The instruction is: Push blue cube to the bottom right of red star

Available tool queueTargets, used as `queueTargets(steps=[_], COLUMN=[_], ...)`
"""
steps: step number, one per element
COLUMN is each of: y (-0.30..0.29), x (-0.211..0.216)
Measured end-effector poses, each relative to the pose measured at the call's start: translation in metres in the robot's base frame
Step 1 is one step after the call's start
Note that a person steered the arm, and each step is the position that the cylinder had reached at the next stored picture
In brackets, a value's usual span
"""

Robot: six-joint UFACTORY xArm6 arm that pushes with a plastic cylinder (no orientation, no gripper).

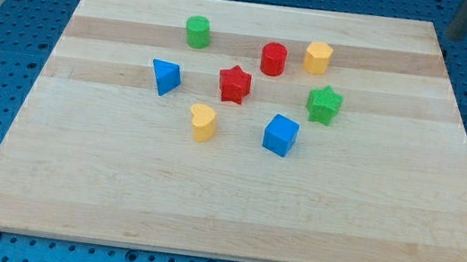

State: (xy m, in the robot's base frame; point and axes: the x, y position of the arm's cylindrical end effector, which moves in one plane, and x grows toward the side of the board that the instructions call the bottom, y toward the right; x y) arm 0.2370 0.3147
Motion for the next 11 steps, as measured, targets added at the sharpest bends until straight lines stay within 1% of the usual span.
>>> queueTargets(steps=[1, 3, 4, 5, 7, 8, 11], y=[-0.026, -0.089, -0.134, -0.198, -0.277, -0.297, -0.297], x=[0.048, 0.188, 0.245, 0.257, 0.255, 0.242, 0.196])
